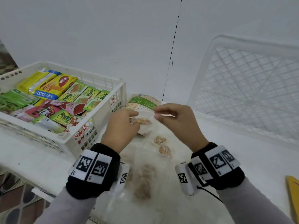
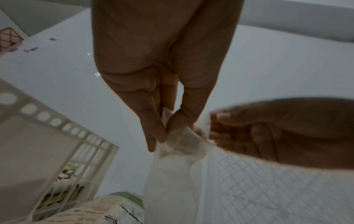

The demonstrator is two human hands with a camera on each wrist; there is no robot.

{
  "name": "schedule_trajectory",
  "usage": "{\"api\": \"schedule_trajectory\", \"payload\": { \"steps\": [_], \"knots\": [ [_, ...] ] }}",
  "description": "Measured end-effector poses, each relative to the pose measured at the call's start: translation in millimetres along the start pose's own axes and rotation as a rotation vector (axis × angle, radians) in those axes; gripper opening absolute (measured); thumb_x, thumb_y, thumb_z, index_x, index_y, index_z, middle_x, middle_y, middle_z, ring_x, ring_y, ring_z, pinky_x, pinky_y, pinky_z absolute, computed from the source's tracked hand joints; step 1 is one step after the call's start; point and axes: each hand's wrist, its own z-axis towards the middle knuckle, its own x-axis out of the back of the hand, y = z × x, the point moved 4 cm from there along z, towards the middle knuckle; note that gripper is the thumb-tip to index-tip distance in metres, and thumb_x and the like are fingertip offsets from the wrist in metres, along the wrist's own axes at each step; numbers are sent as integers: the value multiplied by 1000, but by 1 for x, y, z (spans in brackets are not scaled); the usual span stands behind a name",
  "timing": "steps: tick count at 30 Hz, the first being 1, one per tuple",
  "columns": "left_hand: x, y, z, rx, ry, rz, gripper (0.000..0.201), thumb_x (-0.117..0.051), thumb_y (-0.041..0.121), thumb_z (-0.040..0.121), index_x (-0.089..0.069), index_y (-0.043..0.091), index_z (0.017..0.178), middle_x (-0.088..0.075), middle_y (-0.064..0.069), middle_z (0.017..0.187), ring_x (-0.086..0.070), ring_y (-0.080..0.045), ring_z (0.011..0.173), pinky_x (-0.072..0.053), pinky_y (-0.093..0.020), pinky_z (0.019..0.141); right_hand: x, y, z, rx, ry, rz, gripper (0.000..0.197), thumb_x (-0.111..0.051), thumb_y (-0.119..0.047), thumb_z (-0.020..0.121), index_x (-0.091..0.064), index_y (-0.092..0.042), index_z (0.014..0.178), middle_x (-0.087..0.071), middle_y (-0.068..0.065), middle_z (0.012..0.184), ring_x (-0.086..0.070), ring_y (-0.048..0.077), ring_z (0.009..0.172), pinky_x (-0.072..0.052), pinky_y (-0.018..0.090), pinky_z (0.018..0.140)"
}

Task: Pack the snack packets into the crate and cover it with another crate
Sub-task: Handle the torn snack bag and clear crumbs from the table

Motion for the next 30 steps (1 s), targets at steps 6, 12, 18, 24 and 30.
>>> {"api": "schedule_trajectory", "payload": {
  "steps": [6,12,18,24,30],
  "knots": [
    [20,-1,5,26,-24,76,35,-60,8,82,-64,11,117,-63,-5,121,-57,-19,112,-38,-20,87,-5,72,9,-245,-323,-689,28,-59,-19,90,-64,-15,118,-65,3,114,-60,11,98,-42,15,86],
    [33,3,2,19,-45,137,34,-62,12,82,-64,12,115,-62,-4,120,-57,-16,105,-41,-21,80,-26,104,10,-369,-564,-951,49,-53,-28,91,-46,-12,136,-53,10,129,-45,23,124,-36,30,101],
    [30,2,-5,54,-109,175,36,-63,16,83,-61,13,119,-59,-4,125,-56,-19,108,-43,-24,86,-17,90,17,-358,-433,-765,11,-67,-13,80,-70,-6,88,-67,4,94,-61,17,88,-43,19,71],
    [22,5,-9,71,-140,185,40,-63,18,84,-59,12,123,-58,-6,126,-54,-20,113,-45,-30,91,8,-3,16,57,196,2,20,-71,-13,80,-56,-25,75,-63,2,75,-62,19,72,-52,29,69],
    [17,19,-11,-20,-179,57,8,-62,14,79,-67,18,75,-62,1,74,-55,-15,70,-39,-18,58,-41,-34,-24,265,-20,-144,9,-56,-18,92,-48,-21,90,-63,3,84,-63,18,79,-53,42,66]
  ]
}}
